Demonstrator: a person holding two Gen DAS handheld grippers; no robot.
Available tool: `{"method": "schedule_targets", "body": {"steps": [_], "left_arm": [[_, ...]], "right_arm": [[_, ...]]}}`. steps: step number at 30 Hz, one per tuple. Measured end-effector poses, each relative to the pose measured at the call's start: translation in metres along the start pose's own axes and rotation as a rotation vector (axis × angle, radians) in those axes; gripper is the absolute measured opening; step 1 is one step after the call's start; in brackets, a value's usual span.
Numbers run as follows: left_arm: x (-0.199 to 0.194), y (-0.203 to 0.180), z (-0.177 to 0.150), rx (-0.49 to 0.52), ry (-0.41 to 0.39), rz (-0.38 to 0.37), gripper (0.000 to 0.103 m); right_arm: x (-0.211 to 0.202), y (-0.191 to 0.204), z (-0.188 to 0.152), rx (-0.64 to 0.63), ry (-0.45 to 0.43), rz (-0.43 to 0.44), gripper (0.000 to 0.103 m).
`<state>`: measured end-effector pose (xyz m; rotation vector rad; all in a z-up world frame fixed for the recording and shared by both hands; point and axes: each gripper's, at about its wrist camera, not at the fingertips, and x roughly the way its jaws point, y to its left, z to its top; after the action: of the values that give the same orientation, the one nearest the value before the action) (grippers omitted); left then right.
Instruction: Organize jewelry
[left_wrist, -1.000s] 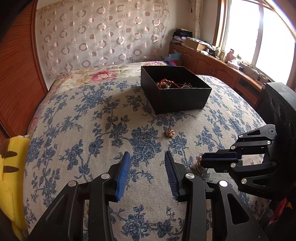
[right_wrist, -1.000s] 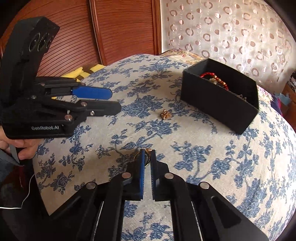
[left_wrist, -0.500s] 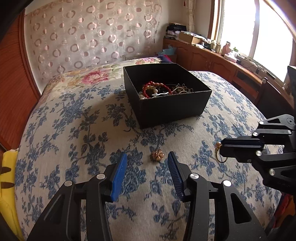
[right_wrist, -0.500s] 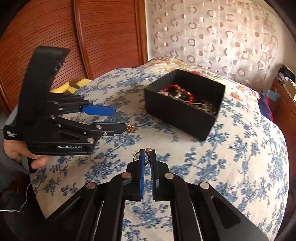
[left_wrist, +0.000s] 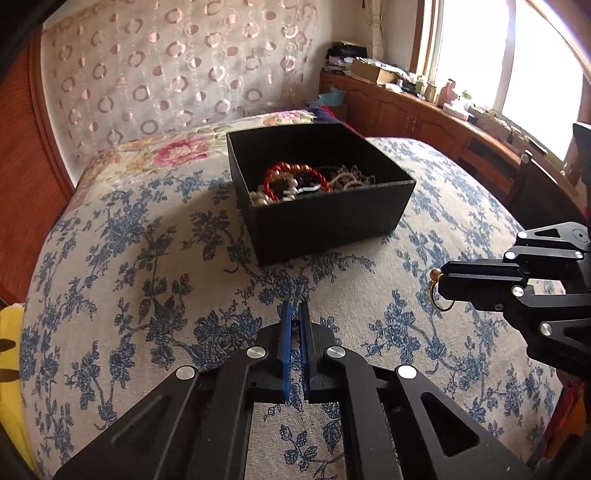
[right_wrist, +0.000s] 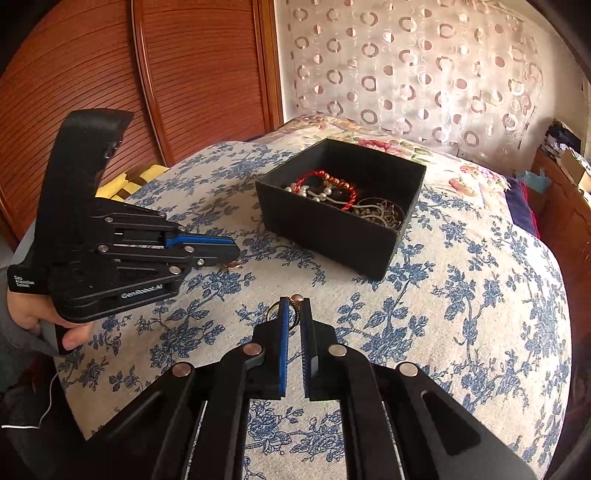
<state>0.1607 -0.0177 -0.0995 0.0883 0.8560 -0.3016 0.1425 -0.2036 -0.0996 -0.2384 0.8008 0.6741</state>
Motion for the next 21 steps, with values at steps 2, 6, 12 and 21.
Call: {"method": "schedule_targets", "body": {"steps": [2, 6, 12, 21], "left_arm": [[-0.006, 0.001, 0.003, -0.004, -0.016, -0.006, 0.003], [-0.018, 0.001, 0.013, -0.010, -0.054, -0.019, 0.003], [-0.034, 0.003, 0.036, -0.010, -0.112, -0.039, 0.003], [-0.031, 0.008, 0.078, -0.016, -0.151, -0.055, 0.003]], "right_arm": [[-0.001, -0.002, 0.003, 0.001, -0.005, 0.000, 0.007], [-0.004, -0.009, 0.017, 0.005, -0.030, 0.002, 0.007], [-0.008, -0.025, 0.044, 0.015, -0.081, 0.005, 0.007], [0.009, -0.052, 0.077, 0.046, -0.112, 0.008, 0.007]]}}
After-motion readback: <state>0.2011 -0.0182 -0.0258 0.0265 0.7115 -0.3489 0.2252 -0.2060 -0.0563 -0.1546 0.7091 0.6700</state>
